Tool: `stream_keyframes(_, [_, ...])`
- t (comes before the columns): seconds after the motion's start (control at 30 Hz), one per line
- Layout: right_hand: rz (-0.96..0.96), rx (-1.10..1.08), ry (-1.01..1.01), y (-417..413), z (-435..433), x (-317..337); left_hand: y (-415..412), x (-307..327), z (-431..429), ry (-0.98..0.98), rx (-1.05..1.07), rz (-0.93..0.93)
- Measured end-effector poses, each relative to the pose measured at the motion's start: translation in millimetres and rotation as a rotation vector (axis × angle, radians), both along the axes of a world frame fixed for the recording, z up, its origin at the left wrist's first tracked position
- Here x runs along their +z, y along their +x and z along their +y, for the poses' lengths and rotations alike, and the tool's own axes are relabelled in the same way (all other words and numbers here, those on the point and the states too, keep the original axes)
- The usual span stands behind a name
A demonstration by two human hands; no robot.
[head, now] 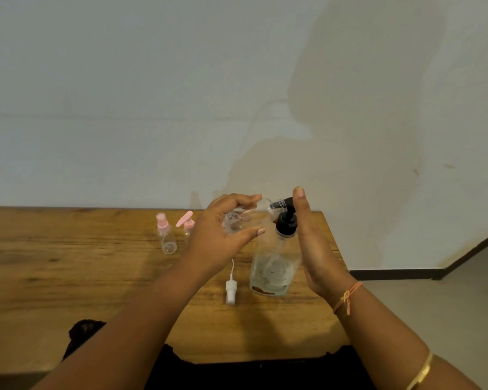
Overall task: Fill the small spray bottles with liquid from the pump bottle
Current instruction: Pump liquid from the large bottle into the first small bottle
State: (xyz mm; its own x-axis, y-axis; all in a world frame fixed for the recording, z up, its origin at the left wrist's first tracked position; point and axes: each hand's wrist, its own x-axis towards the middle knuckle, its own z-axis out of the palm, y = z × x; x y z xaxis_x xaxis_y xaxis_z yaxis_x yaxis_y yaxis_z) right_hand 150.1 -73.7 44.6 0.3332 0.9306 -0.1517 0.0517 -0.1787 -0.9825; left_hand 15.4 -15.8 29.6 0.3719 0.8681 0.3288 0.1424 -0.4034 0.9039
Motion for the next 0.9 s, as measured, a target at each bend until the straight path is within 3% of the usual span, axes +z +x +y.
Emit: stream_keyframes(0.9, [0.047, -0.023, 0.011, 7, 6, -5, 1, 2, 0, -0.008, -0.020, -0.009])
